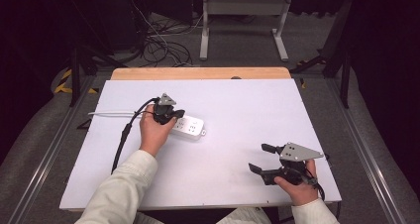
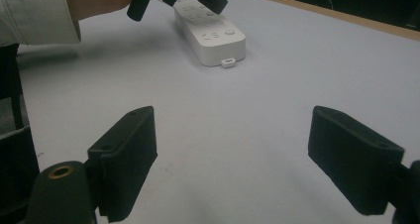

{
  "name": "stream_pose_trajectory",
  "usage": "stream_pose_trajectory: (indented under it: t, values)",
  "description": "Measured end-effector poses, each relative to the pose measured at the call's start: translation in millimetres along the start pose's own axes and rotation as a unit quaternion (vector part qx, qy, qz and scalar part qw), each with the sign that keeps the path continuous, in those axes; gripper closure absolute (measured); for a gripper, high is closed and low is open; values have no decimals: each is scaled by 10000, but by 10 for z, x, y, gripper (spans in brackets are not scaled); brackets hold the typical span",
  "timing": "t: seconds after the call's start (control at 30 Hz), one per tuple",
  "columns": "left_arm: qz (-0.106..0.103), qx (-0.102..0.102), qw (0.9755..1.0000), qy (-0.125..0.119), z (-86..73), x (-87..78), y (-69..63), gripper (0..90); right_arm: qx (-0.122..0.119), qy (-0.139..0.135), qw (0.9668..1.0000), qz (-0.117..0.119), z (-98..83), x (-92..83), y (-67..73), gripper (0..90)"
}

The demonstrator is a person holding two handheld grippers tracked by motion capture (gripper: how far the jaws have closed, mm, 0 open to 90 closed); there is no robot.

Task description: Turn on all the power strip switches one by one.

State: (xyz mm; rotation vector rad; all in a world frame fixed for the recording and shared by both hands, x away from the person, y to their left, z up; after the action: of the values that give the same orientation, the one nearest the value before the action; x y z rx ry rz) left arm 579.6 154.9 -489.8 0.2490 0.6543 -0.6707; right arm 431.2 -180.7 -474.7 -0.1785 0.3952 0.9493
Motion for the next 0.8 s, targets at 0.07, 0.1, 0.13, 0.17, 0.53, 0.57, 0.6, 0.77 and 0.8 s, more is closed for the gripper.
stream_pose_trajectory:
  t: [0.07, 0.1, 0.13, 0.17, 0.53, 0.57, 0.6, 0.77, 0.8]
  values:
    - [-59, -40, 10000, 18, -10, 16, -23, 899, 0, 0, 10000, -3, 0, 0, -1, 197]
    - [-69, -10, 10000, 13, -9, 22, -25, 899, 0, 2, 10000, -1, 0, 1, 0, 197]
    - [-65, -13, 10000, 5, -9, 26, -31, 899, -10, 0, 10000, 1, -1, 2, -1, 197]
    - [-74, 6, 10000, 26, -10, 29, -37, 899, -8, 1, 10000, 1, -1, 3, 0, 197]
    - [2, -13, 9999, 132, -32, 66, -56, 899, -15, 13, 10000, 6, -5, 8, 1, 197]
    - [4, -8, 9999, 129, -35, 67, -56, 899, -15, 15, 10000, 8, -5, 7, 3, 197]
    - [11, 6, 9999, 131, -36, 69, -56, 899, -19, 13, 10000, 7, -5, 7, 4, 197]
    - [-9, -11, 9999, 125, -47, 78, -51, 900, -2, 22, 10000, 15, -8, 10, 8, 197]
    - [12, 0, 9999, 133, -46, 79, -49, 900, -12, 20, 10000, 17, -8, 11, 8, 197]
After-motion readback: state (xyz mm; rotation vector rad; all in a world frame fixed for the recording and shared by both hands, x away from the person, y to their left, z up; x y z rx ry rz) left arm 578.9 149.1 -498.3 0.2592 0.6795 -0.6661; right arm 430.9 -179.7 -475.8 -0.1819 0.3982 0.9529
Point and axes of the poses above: each handheld gripper's, and its own axes: x roughly forward along the jaws, z roughly out of its top, y roughly to its left, the point moved 5 cm from there along x, roughly forward along the jaws, and after that the axes turned 1 degree about z, right-handed, at the moved point
